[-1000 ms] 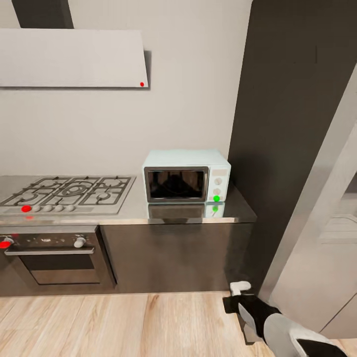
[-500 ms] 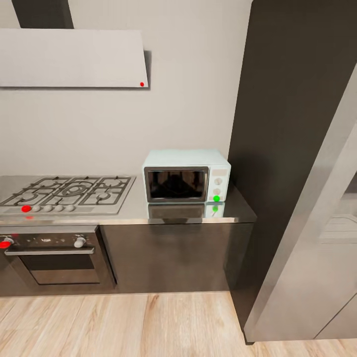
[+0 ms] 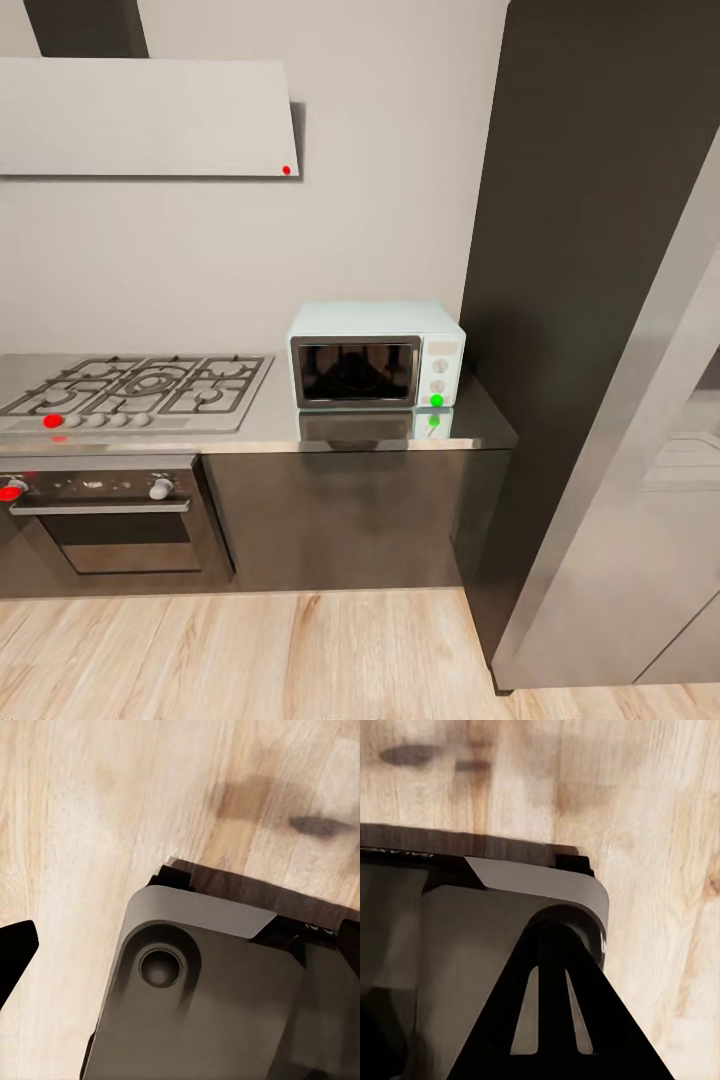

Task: In the kitchen, take the popcorn bag from the countertop, put it into the microwave, and heat it until the popcorn is cooked so the cooked popcorn ends up inside the bag.

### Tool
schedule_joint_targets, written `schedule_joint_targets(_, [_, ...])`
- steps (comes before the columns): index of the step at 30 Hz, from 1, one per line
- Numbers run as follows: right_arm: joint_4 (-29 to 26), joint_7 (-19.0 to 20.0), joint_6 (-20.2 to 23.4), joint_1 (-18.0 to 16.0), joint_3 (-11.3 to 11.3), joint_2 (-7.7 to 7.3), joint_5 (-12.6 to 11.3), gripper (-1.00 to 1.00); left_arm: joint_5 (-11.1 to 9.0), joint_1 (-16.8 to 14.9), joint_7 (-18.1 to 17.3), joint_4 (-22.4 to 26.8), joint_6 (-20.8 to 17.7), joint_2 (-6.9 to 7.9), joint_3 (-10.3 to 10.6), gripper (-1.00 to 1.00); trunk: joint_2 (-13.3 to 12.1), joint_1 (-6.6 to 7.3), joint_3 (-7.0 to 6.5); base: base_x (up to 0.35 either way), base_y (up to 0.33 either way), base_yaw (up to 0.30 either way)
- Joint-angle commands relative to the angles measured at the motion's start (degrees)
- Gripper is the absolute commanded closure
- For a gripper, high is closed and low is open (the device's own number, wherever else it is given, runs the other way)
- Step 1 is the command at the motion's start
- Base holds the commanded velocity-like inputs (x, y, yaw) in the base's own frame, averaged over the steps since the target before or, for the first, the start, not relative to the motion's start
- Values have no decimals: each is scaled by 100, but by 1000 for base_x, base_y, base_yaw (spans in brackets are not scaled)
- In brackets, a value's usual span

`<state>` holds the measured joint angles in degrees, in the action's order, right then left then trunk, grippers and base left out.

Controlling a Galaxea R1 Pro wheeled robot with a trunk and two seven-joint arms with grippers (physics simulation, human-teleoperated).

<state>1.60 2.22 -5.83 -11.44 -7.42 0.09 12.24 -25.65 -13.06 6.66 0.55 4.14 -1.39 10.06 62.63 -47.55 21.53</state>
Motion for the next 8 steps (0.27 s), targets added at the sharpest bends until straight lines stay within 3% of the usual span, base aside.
schedule_joint_targets(1, [16,7,-33,-7,-49,-2,50,100,-45,-3,20,-3,16,-2,50,-100,4,0,6,0,0,0])
schedule_joint_targets(8, [16,7,-33,-7,-49,0,50,100,-36,-3,20,-3,16,7,57,-100,4,0,6,0,0,0])
